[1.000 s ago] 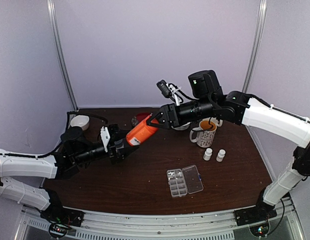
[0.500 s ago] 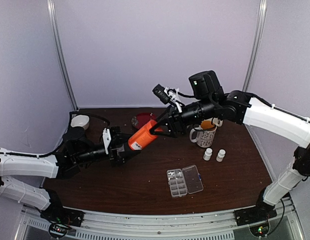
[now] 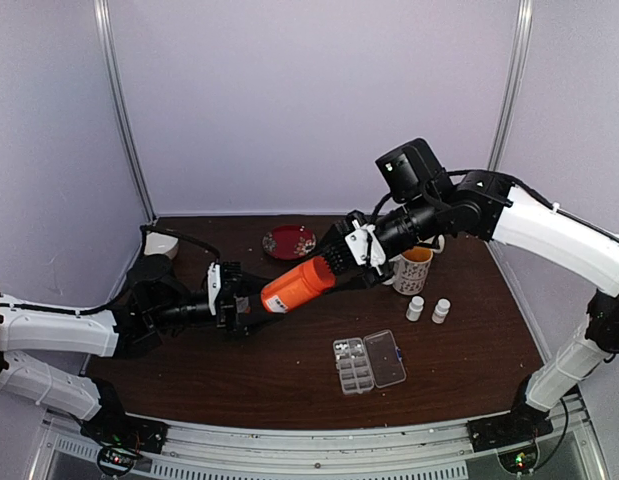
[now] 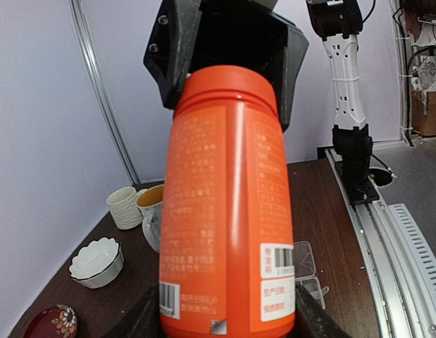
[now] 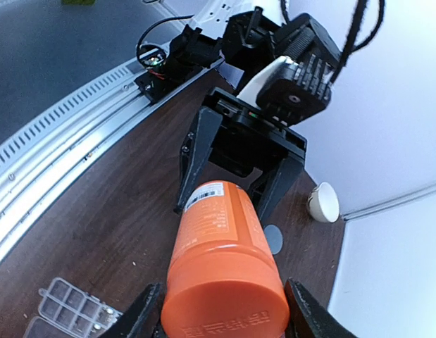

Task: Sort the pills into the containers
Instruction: Unscrew the lid of the pill bottle.

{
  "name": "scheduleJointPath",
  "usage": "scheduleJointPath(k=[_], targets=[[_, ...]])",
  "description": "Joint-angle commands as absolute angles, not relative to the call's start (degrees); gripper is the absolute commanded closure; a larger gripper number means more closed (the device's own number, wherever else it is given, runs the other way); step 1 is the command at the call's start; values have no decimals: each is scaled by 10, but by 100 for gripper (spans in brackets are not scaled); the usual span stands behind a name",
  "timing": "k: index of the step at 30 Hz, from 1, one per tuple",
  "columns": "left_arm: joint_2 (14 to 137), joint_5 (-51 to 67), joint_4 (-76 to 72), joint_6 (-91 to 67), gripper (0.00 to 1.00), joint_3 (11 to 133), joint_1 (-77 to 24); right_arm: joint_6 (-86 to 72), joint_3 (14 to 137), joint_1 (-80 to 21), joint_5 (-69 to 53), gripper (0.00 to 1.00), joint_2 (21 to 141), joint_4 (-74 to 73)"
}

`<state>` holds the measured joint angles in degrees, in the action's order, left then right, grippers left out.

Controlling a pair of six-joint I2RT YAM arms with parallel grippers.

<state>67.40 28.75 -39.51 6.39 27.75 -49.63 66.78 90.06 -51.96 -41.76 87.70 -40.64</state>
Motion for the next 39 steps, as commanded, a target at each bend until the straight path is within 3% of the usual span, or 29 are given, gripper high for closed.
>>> scheduleJointPath(k=[1,9,16,21,26,31,34,37,39], targets=[[664,297,-456,41,90,296,-495,876,926,-521,-383,89,892,-462],[672,301,-456,37,88,298,-494,869,927,-527,-379,92,888,-424],[678,291,-456,37,59,301,-495,796,951,-528,-392,96,892,-436],[673,282,-455,40,63,300,-495,731,960,-527,-398,97,891,-439],[677,282,-457,40,58,302,-495,698,950,-528,-397,99,887,-428],[683,287,-456,40,75,308,-495,697,950,-528,-398,98,887,-429],[682,288,-457,39,88,310,-495,714,949,-529,-396,93,886,-437],[678,280,-477,34,100,300,-495,698,946,-529,-390,74,884,-427],[675,276,-481,33,100,296,-495,664,951,-528,-385,63,886,-419]])
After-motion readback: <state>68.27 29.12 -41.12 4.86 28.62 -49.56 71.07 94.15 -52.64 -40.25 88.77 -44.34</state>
